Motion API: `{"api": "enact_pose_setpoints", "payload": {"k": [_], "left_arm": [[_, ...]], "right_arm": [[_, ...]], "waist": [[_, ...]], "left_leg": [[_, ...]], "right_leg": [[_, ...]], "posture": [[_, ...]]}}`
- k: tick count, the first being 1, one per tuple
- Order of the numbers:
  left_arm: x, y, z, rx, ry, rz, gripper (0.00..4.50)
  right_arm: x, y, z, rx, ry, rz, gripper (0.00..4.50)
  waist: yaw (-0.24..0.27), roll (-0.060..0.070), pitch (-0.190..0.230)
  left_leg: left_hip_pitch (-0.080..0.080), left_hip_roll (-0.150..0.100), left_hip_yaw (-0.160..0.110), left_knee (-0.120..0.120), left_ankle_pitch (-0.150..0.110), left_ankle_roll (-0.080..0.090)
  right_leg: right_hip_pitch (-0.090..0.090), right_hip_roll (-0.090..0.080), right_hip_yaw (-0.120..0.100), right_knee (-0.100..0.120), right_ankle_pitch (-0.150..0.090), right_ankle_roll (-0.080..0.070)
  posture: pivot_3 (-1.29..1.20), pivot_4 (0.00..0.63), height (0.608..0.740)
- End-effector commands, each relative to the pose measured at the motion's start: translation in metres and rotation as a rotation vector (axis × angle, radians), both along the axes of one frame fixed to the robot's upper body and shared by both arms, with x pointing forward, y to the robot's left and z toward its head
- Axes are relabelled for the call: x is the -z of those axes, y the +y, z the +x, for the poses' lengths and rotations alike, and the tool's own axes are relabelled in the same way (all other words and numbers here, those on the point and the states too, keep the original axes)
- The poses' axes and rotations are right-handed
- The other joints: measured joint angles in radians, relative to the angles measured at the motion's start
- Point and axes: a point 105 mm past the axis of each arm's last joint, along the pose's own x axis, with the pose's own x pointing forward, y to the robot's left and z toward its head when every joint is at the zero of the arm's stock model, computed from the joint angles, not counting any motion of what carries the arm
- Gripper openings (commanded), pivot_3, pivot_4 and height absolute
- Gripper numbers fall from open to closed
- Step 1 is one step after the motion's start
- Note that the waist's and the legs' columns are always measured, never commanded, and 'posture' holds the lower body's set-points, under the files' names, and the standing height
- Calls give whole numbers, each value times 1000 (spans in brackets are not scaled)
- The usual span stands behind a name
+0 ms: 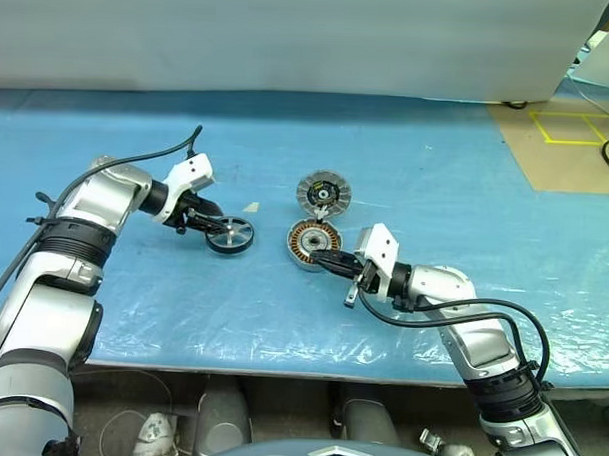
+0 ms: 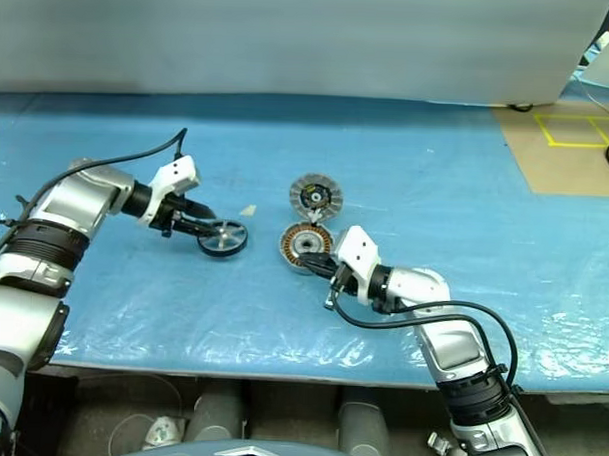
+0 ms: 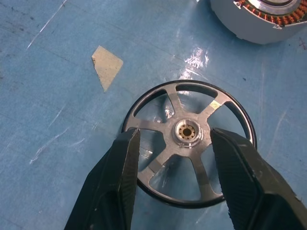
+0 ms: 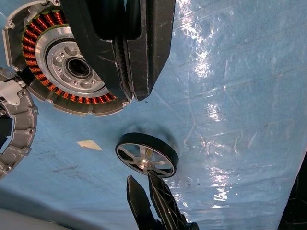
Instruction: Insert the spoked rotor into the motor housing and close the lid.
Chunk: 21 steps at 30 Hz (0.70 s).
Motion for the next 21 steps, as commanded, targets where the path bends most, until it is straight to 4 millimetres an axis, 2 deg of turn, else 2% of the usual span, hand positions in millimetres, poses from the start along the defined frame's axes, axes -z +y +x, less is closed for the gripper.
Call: {"api": "enact_pose_setpoints", "payload": {"k": [1,21], "left_arm": [[-9,-4,5,-10,-28,-8,2449],[3,-12,1,17,25,27,2449]], "right_arm": [[-10,4,-5,-21,-34,24,0],[-8,5,-5,-12,-32,28,0]], "waist": [[0,0,0],[0,0,0]], "left_leg": [[0,0,0,0,0,0],[-1,0,-1,0,0,0]], "right_leg": [[0,0,0,0,0,0],[0,0,-1,0,0,0]], "posture": [[0,150,740],[0,150,740]]}}
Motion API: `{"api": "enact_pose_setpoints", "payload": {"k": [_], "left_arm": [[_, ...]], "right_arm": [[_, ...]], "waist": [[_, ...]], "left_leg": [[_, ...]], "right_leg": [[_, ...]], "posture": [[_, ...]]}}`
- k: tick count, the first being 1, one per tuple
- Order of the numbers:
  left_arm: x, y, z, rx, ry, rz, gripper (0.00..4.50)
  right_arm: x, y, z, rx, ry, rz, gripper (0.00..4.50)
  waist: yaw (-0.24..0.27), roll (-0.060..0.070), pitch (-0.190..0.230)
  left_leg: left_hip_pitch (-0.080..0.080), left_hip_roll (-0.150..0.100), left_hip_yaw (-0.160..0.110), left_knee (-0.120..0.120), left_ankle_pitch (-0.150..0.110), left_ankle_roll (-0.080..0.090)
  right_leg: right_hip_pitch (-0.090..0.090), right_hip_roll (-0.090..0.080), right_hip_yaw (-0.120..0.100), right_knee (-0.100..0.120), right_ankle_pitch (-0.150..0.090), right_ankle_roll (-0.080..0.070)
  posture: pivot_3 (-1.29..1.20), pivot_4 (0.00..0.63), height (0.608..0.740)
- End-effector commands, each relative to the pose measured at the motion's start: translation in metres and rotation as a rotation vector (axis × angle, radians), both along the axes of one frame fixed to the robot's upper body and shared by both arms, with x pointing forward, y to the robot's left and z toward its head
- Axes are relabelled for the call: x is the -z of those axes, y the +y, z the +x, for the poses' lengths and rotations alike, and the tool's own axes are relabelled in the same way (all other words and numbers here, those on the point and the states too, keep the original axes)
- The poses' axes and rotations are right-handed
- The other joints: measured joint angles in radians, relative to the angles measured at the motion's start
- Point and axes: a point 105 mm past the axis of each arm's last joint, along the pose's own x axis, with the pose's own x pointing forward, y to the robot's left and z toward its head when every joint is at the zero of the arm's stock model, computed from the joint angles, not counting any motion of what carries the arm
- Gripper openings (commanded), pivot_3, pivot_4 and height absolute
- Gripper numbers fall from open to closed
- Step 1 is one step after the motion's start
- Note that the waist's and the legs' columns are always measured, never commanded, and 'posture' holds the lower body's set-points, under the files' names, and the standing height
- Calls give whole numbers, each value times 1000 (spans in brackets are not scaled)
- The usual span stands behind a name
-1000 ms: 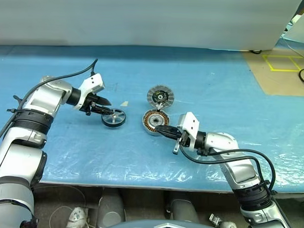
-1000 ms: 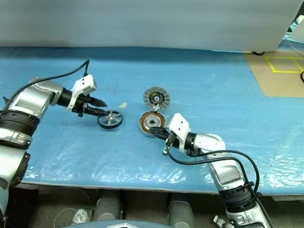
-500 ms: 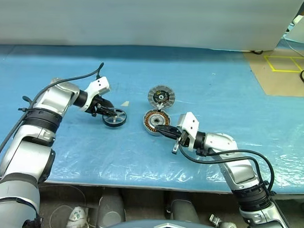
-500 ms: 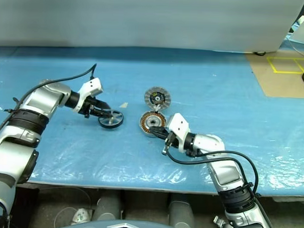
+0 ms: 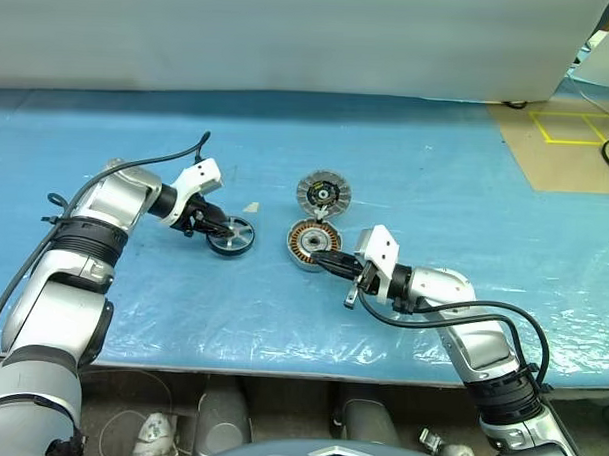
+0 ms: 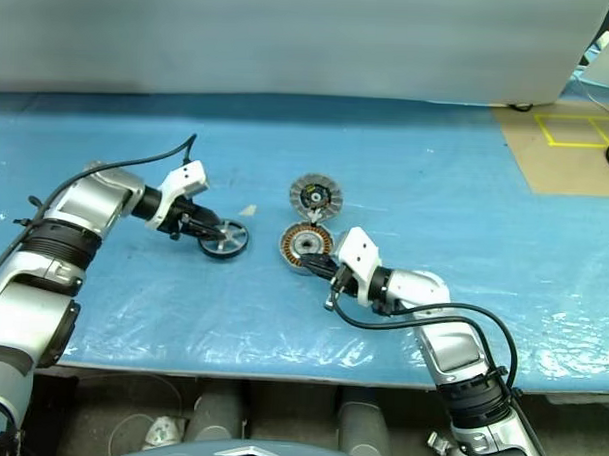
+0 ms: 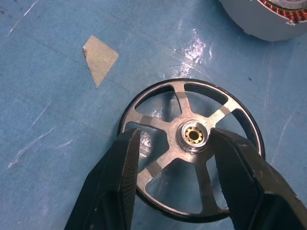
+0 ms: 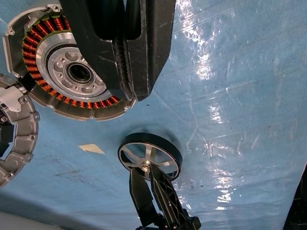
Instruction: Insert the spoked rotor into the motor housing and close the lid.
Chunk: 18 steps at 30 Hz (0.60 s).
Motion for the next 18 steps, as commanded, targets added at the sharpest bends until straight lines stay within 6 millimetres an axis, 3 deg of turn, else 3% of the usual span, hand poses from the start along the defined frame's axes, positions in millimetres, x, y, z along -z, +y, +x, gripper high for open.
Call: {"api": "enact_pose_setpoints", "payload": {"k": [1,14,18], "left_arm": [[-7,-7,-1,39,-20,5,2449],[-2,-5,-11,145,-13,96,2449],[-9,-4,-5,163,-91,111,2449]], "right_arm": [[-11,6,-5,-29,-38,25,0],[-10,6,-4,-24,-38,26,0],[-10,6,-4,-23,-38,27,0]], "waist": [[0,0,0],[0,0,0],[1,0,0]], "left_leg": [[0,0,0,0,0,0],[-1,0,-1,0,0,0],[-1,0,-1,0,0,0]], "right_leg": [[0,0,0,0,0,0],[0,0,-1,0,0,0],[0,-1,-1,-1,0,0]], "posture": [[0,150,740],[0,150,740],[0,150,740]]}}
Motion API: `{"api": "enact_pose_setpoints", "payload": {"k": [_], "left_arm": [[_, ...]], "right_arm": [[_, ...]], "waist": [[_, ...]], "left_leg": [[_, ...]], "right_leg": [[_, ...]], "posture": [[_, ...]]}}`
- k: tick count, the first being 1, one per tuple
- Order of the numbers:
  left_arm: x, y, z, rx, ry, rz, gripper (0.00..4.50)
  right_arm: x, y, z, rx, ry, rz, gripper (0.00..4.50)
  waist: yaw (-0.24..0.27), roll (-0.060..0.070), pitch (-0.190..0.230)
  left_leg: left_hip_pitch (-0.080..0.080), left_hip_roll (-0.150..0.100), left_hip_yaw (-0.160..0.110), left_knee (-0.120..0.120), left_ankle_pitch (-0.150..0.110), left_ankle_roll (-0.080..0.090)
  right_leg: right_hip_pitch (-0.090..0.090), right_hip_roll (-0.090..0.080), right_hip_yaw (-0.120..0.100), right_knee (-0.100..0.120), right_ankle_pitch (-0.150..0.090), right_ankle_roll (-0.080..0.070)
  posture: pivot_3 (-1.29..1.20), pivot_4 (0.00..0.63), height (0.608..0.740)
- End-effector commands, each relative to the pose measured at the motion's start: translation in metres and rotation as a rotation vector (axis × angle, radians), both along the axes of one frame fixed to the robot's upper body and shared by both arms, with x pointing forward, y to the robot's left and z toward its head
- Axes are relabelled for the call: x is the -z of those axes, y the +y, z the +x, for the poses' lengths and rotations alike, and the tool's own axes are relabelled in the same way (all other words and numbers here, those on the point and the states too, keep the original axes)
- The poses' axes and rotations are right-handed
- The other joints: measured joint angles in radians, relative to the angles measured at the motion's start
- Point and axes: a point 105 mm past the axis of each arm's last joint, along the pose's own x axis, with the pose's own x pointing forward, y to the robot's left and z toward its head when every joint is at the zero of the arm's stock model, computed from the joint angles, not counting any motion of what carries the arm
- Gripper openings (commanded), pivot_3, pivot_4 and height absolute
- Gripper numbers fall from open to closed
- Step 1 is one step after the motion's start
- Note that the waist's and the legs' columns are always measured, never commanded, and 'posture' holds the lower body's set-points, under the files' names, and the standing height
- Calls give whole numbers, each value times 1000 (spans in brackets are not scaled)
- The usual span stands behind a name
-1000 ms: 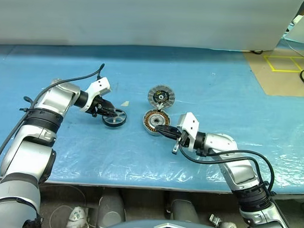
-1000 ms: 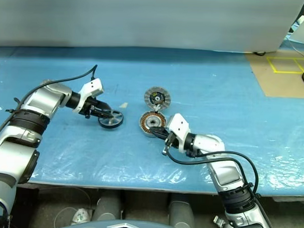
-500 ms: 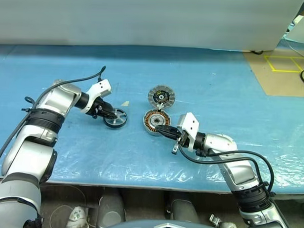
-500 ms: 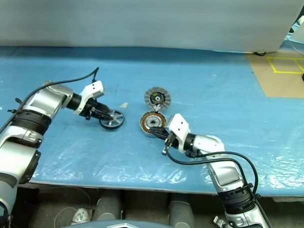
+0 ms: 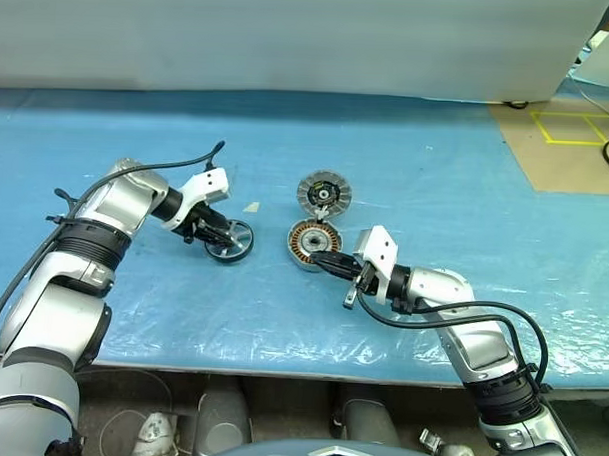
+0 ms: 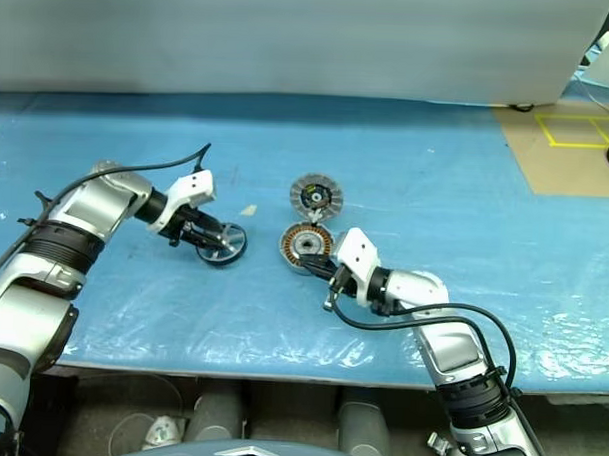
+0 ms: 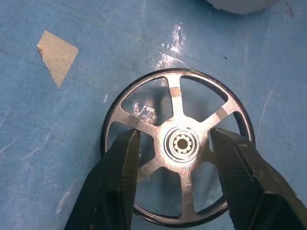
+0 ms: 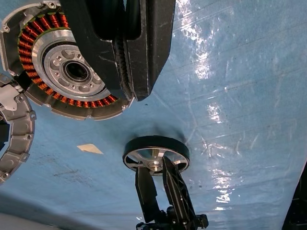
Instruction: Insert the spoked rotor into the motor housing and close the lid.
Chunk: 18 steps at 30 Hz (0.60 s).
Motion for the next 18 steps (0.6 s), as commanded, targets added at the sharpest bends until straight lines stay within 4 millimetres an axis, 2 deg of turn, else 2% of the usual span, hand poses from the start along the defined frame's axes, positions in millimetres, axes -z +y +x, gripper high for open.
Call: {"api": "enact_pose_setpoints", "payload": {"k": [1,7,15,18], "left_arm": [[-14,5,7,34,-101,28,2449],[-12,7,4,58,-94,33,2449],[10,10,0,55,-82,86,2449],[13,8,1,49,-82,78,1901]], "right_arm": [[-11,5,-4,-22,-39,27,0],[-12,4,-2,-17,-45,27,0],[-14,5,0,-10,-53,33,0],[-16,4,1,-4,-59,35,0]], "waist": [[0,0,0],[-1,0,0],[-1,0,0],[0,1,-1]], "left_leg": [[0,0,0,0,0,0],[0,0,0,0,0,0],[0,0,-1,0,0,0],[1,0,-1,0,0,0]], "right_leg": [[0,0,0,0,0,0],[0,0,0,0,0,0],[0,0,-1,0,0,0],[1,-1,-1,0,0,0]], "posture": [[0,150,740],[0,150,740],[0,150,740],[0,150,740]]}}
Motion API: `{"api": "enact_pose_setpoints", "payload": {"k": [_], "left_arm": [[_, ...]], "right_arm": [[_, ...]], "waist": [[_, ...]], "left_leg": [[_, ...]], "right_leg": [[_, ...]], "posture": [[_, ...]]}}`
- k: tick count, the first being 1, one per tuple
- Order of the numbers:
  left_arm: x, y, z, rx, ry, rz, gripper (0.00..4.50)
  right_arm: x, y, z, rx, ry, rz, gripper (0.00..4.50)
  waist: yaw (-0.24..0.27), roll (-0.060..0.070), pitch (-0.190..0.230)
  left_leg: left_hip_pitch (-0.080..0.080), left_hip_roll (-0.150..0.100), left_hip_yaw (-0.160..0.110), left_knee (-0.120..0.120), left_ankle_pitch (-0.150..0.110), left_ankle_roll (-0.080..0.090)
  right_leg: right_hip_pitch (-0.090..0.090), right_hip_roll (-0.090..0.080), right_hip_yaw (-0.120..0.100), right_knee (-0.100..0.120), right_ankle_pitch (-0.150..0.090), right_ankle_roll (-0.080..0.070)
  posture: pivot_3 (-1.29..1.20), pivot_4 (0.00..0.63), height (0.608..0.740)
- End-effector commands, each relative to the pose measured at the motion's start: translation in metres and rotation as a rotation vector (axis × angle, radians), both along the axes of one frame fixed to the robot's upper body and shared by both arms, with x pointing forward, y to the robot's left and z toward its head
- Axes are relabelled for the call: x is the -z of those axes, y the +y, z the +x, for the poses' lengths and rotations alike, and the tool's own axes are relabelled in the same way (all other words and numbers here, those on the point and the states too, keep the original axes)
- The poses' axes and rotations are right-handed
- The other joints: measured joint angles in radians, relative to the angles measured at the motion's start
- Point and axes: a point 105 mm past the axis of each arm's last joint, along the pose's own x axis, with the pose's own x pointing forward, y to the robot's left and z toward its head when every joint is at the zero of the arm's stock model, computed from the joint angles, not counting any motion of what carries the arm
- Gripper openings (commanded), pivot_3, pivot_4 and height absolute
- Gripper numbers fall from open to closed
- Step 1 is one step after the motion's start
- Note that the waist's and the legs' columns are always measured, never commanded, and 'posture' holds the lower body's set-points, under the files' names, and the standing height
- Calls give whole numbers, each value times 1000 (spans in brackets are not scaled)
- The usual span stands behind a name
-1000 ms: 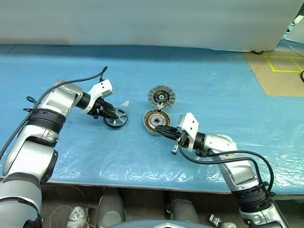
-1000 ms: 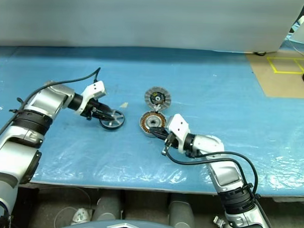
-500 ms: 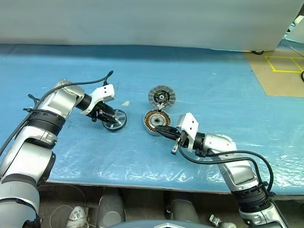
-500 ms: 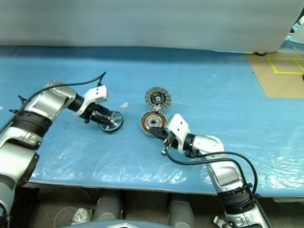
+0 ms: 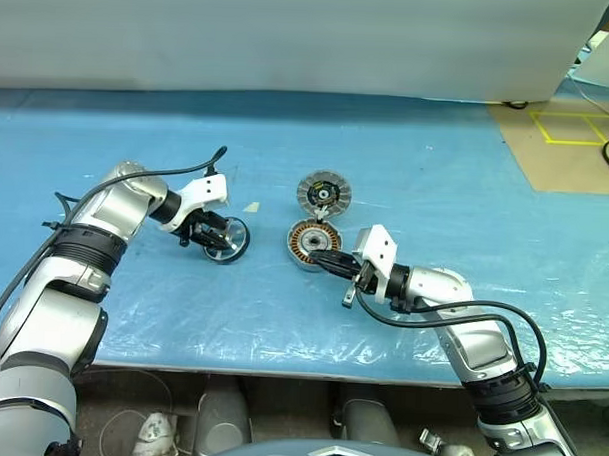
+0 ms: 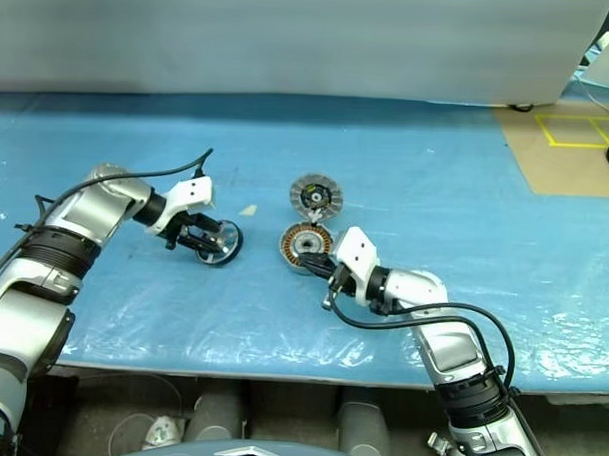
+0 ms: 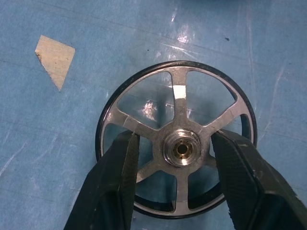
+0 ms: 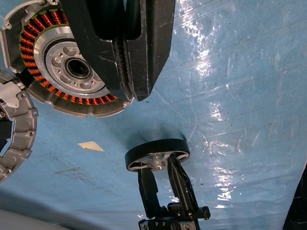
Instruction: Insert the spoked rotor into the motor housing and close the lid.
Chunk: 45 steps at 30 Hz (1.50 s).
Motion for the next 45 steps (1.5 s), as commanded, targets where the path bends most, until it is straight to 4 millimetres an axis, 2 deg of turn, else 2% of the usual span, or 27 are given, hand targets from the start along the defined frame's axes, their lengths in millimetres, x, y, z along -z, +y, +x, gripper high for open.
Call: {"api": "enact_pose_setpoints", "payload": {"k": [1,3,6,14,20,25,33,45], "left_arm": [[7,0,0,-13,0,8,1766],[5,-3,1,-16,-14,-8,1616],[-3,-8,3,-22,-19,-58,1606],[-20,-15,-4,-19,5,-203,1606],[-32,-27,-21,42,44,-413,1606],[-37,-36,-28,61,39,-504,1606],[-46,-57,-23,71,-25,-641,1606],[-51,-81,-14,82,-27,-692,1606]], "right_arm": [[-15,2,0,-8,-55,30,0],[-16,2,1,-7,-57,31,0],[-16,0,1,-5,-58,30,0],[-20,-7,1,-5,-54,37,0],[-24,-25,-1,0,-50,46,0],[-24,-42,-2,16,-43,41,0],[-13,-69,2,49,-23,11,0],[-4,-70,3,49,-29,-7,0]], "waist": [[1,1,-1],[1,1,-1],[3,1,-1],[2,1,0],[0,1,0],[1,1,0],[0,1,0],[1,0,0]], "left_leg": [[1,0,0,0,0,0],[2,-1,0,0,0,0],[2,-4,0,0,0,0],[-2,-3,-1,-1,0,0],[-5,-3,-1,-1,0,0],[-5,-3,-1,-1,0,0],[-5,-3,-1,-1,0,0],[-5,-3,-1,0,0,1]], "right_leg": [[1,0,0,0,0,0],[2,-2,0,0,0,0],[3,-7,-1,0,0,0],[0,-7,-4,0,-1,1],[-2,-7,-5,0,-2,0],[-2,-7,-5,0,-2,0],[-2,-7,-5,0,-2,0],[-1,-7,-5,0,-2,0]], "posture": [[0,150,740],[0,150,740],[0,150,740],[0,150,740],[0,150,740],[0,150,740],[0,150,740],[0,150,740]]}}
